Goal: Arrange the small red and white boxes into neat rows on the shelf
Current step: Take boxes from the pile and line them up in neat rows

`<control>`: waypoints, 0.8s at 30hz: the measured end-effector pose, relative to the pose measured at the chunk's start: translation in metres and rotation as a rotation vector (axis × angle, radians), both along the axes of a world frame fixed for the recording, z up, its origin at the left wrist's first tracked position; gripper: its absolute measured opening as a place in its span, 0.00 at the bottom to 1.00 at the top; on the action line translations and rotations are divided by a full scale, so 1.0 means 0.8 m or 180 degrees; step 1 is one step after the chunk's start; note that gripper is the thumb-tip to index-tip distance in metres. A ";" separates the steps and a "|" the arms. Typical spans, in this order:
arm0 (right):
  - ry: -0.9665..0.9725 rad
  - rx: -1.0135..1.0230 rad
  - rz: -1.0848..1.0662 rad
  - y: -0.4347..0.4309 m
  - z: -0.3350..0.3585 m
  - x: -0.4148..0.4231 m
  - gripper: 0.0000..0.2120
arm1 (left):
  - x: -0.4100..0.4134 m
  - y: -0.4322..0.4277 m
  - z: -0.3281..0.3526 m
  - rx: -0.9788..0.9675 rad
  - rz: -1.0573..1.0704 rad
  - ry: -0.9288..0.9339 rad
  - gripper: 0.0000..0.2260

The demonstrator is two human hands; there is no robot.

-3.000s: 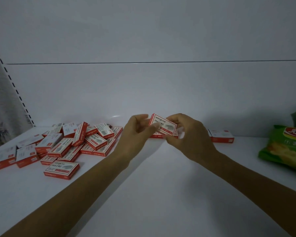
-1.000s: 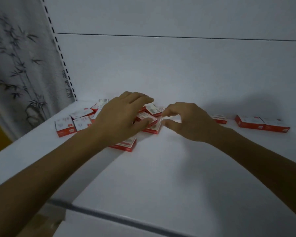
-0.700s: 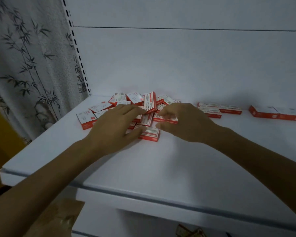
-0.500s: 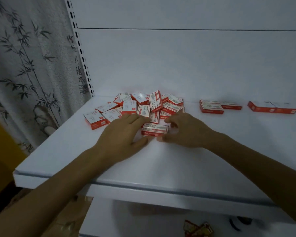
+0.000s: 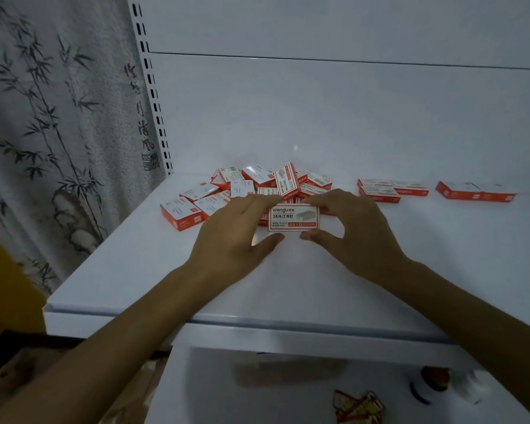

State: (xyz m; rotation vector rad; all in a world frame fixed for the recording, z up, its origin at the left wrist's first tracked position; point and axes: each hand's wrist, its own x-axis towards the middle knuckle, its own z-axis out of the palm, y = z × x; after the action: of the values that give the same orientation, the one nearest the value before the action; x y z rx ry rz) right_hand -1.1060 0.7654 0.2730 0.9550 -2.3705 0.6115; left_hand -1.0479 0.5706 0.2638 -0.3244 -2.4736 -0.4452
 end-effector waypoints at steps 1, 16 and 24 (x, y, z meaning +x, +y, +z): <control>0.0125 0.0004 -0.0010 0.002 0.000 0.000 0.23 | 0.000 0.002 0.003 0.0011 0.0008 0.0050 0.22; 0.0464 0.0103 0.0026 0.029 0.012 -0.007 0.26 | -0.017 0.029 0.018 -0.0206 0.0026 0.0050 0.23; 0.0450 0.0434 -0.0163 0.106 0.026 -0.031 0.22 | -0.050 0.103 0.028 -0.0276 -0.0206 -0.0171 0.31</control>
State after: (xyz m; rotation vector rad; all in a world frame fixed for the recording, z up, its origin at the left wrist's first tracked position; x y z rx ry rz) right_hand -1.1311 0.8498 0.2937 0.9591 -2.3254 0.3542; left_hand -1.0881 0.6531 0.2863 -0.4341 -2.5454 -0.3784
